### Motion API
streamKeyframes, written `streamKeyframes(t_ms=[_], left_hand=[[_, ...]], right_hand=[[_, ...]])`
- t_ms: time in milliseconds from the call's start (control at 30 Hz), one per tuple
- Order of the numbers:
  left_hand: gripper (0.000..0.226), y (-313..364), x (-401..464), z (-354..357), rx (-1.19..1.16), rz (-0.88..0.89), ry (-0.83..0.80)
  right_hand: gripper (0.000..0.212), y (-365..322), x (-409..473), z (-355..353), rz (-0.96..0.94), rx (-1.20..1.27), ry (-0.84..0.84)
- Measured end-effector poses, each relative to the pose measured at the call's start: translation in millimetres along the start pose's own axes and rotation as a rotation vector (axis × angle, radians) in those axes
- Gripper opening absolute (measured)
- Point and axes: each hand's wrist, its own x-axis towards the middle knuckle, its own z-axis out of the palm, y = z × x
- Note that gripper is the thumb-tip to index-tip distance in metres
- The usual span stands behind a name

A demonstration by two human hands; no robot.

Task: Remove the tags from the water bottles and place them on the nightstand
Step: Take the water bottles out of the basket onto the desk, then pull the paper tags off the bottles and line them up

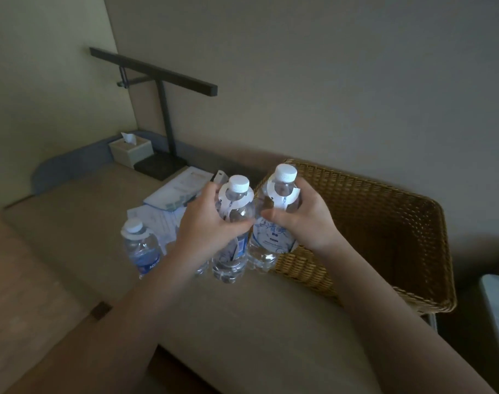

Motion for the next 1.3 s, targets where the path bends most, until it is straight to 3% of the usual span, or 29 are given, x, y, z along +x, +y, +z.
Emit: streamKeyframes(t_ms=[233, 467, 967, 1033, 1133, 1200, 1300], left_hand=[[0.072, -51, -51, 34, -0.044, -0.079, 0.037], [0.056, -79, -67, 63, -0.051, -0.172, 0.007], [0.072, -81, -72, 67, -0.043, -0.110, -0.130], [0.078, -67, -76, 64, -0.026, 0.003, -0.009], [0.049, -42, -79, 59, 0.063, 0.396, 0.226], [0.034, -27, -76, 61, 0.021, 0.500, 0.145], [0.041, -15, -71, 72, 0.007, 0.373, -0.071]], right_hand=[[0.060, 65, -34, 28, 0.113, -0.076, -0.089], [0.061, 110, -51, 34, 0.236, -0.151, -0.187], [0.069, 123, -51, 22, 0.261, -0.055, -0.362], [0.080, 124, -51, 20, 0.258, -0.053, -0.384], [0.108, 127, -55, 15, 0.284, -0.030, -0.397], [0.115, 129, -60, 11, 0.295, -0.007, -0.377], [0.118, 134, -68, 8, 0.290, 0.005, -0.310]])
